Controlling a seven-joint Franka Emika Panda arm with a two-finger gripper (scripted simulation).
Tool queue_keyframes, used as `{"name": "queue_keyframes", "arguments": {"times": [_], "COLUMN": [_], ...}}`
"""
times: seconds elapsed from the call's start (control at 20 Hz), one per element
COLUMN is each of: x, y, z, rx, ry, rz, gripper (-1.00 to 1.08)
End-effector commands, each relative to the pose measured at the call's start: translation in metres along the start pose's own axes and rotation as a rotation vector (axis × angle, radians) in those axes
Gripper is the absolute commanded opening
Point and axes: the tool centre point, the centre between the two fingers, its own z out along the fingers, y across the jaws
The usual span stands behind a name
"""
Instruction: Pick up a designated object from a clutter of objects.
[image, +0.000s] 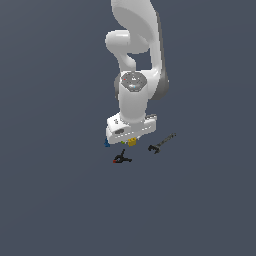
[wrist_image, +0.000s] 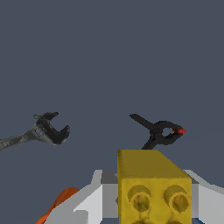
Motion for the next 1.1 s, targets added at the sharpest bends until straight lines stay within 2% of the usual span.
{"name": "queue_keyframes", "arguments": {"times": [0.0, 1.05], "x": [-0.013, -0.134], "y": [0.01, 0.109], "z": [-0.02, -0.209], "rx": [0.001, 0.004], "ry": [0.001, 0.003], "rz": [0.0, 0.0], "gripper": [-1.0, -1.0]}}
